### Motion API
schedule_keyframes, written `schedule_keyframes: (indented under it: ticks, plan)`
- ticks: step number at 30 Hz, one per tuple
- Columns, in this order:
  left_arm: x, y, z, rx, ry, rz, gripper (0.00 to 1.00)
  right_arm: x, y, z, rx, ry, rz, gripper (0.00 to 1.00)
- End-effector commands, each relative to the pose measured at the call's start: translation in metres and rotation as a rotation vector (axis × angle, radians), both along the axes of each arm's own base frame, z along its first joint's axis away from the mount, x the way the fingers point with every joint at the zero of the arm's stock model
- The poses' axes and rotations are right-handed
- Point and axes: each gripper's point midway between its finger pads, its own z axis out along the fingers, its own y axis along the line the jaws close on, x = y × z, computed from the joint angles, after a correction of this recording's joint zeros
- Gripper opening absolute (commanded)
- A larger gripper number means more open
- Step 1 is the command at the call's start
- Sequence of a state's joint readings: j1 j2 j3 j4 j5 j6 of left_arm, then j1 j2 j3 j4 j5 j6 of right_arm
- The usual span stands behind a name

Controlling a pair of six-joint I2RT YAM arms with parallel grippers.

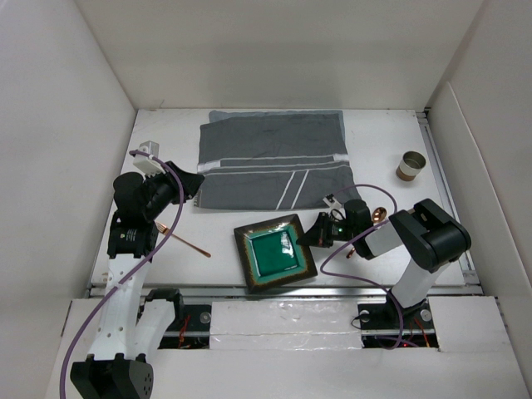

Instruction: Set the dinner table for one person

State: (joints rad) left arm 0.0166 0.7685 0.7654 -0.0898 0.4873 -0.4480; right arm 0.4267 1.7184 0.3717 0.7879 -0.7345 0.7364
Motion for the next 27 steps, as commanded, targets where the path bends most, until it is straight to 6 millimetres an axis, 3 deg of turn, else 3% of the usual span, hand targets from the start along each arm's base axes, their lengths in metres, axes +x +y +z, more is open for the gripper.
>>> schedule_keyframes:
  ticks: [1, 2, 3, 5, 7, 8, 10, 11, 13, 14, 15, 16, 17, 18, 19, 20, 21, 22, 23, 25, 27]
  plan:
    - [0.001, 0.001, 0.018, 0.020, -0.060, 0.001, 0.27, -0.014, 0.004, 0.010, 0.067, -0.028, 0.056, 0.00]
    - [0.001, 0.001, 0.019, 0.021, -0.064, 0.004, 0.27, -0.013, 0.009, 0.040, 0.146, -0.062, 0.057, 0.00]
    - [0.001, 0.001, 0.020, 0.021, -0.067, 0.004, 0.27, -0.013, 0.009, 0.040, 0.147, -0.063, 0.057, 0.00]
    - [0.001, 0.002, 0.019, 0.017, -0.069, 0.011, 0.27, -0.008, 0.015, 0.073, 0.223, -0.068, 0.049, 0.00]
    - [0.002, 0.003, 0.020, 0.015, -0.067, 0.014, 0.27, 0.003, 0.023, 0.125, 0.308, -0.164, 0.051, 0.00]
    - [0.003, 0.003, 0.019, 0.015, -0.065, 0.017, 0.28, 0.014, 0.026, 0.167, 0.353, -0.222, 0.025, 0.00]
    - [0.003, 0.004, 0.019, 0.015, -0.064, 0.024, 0.28, 0.019, 0.027, 0.174, 0.339, -0.210, 0.014, 0.00]
    - [0.004, 0.009, 0.021, 0.016, -0.069, 0.050, 0.28, 0.037, 0.032, 0.206, 0.348, -0.305, -0.003, 0.00]
    - [0.005, 0.012, 0.020, 0.016, -0.059, 0.069, 0.29, 0.059, 0.033, 0.222, 0.322, -0.332, -0.034, 0.00]
    - [0.006, 0.012, 0.019, 0.017, -0.054, 0.067, 0.29, 0.074, 0.038, 0.252, 0.345, -0.406, -0.046, 0.00]
    - [0.005, 0.012, 0.020, 0.017, -0.059, 0.067, 0.29, 0.088, 0.035, 0.261, 0.348, -0.433, -0.075, 0.00]
    - [0.004, 0.011, 0.019, 0.016, -0.060, 0.064, 0.29, 0.109, 0.035, 0.255, 0.332, -0.426, -0.114, 0.00]
    - [0.003, 0.011, 0.019, 0.016, -0.063, 0.064, 0.30, 0.132, 0.035, 0.276, 0.337, -0.480, -0.153, 0.00]
    - [0.003, 0.012, 0.019, 0.017, -0.063, 0.067, 0.30, 0.145, 0.035, 0.278, 0.333, -0.484, -0.163, 0.00]
    - [0.003, 0.012, 0.018, 0.019, -0.059, 0.070, 0.30, 0.169, 0.033, 0.259, 0.311, -0.445, -0.181, 0.00]
    - [0.004, 0.013, 0.017, 0.021, -0.058, 0.075, 0.30, 0.180, 0.035, 0.260, 0.319, -0.434, -0.179, 0.00]
    - [0.003, 0.013, 0.017, 0.025, -0.058, 0.073, 0.30, 0.196, 0.037, 0.279, 0.343, -0.465, -0.176, 0.00]
    - [0.003, 0.013, 0.016, 0.024, -0.056, 0.073, 0.30, 0.211, 0.035, 0.271, 0.331, -0.438, -0.184, 0.00]
    - [0.002, 0.013, 0.017, 0.023, -0.062, 0.072, 0.30, 0.228, 0.041, 0.248, 0.309, -0.395, -0.188, 0.00]
    - [0.002, 0.013, 0.016, 0.024, -0.059, 0.076, 0.30, 0.250, 0.040, 0.254, 0.310, -0.404, -0.204, 0.00]
    - [0.003, 0.013, 0.014, 0.025, -0.051, 0.073, 0.30, 0.270, 0.039, 0.236, 0.291, -0.374, -0.229, 0.00]
